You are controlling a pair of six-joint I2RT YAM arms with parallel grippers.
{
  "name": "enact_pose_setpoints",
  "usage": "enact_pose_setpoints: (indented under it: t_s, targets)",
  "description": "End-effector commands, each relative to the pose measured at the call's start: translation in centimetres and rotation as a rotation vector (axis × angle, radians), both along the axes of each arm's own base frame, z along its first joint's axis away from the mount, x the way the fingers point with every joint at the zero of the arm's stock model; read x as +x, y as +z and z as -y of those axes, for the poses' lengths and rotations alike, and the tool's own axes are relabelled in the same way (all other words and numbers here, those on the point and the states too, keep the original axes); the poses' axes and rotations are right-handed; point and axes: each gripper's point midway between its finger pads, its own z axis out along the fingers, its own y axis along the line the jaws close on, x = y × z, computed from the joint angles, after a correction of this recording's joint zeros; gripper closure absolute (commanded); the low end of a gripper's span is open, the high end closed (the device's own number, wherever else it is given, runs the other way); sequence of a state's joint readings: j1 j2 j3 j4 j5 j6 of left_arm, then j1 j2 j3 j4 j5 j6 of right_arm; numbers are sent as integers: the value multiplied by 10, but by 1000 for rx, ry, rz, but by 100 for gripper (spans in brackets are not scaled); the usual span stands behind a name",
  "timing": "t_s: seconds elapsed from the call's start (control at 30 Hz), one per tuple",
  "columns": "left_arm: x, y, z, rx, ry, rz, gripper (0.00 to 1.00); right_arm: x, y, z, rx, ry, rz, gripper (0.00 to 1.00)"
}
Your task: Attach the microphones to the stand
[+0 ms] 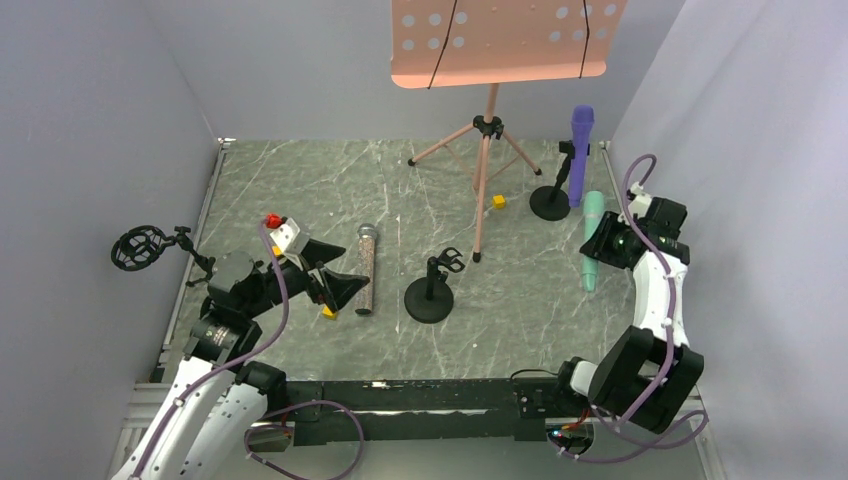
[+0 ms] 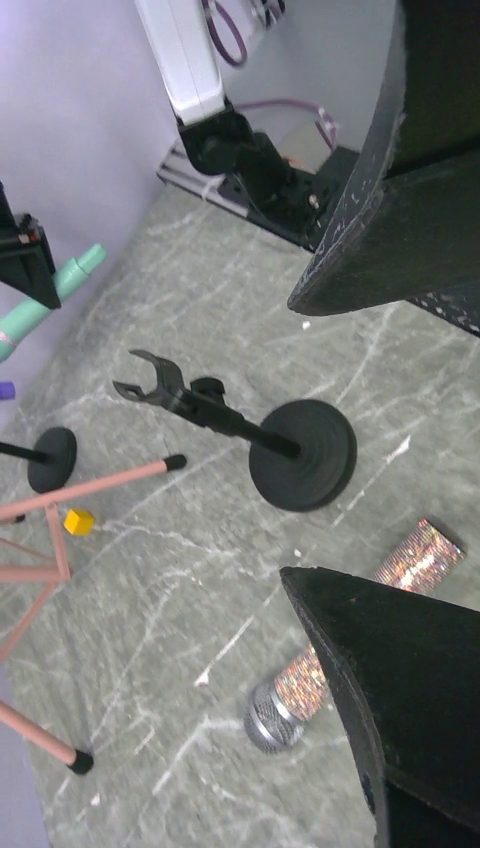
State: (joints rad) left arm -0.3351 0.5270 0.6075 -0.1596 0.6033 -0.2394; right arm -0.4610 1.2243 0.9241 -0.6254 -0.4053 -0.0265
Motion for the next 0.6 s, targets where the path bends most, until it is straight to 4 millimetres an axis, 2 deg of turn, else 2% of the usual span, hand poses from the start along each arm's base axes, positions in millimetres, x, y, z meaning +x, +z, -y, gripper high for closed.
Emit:
enact_pose_setpoints:
  t_s: [0.0,0.1,0.2,0.33,0.4,0.57]
  targets:
    - [-14,23,9,-105,-73,7,1,-3,24,11,-20,-57,78,90]
    - [-21,30,13,-142,-110,6,1,-1,51,6,-55,-19,188,90]
    - [-29,40,22,-200,-184,-8,1,0,83,-25,-44,160,323,90]
    - [-33,57,34,-277,-282,-60,1,-12,122,-82,-22,505,482,91]
    - [-33,68,38,-328,-311,-71,1,-24,135,-116,-15,710,552,91]
    - [-26,86,57,-401,-324,-64,1,-56,153,-198,80,1116,657,91]
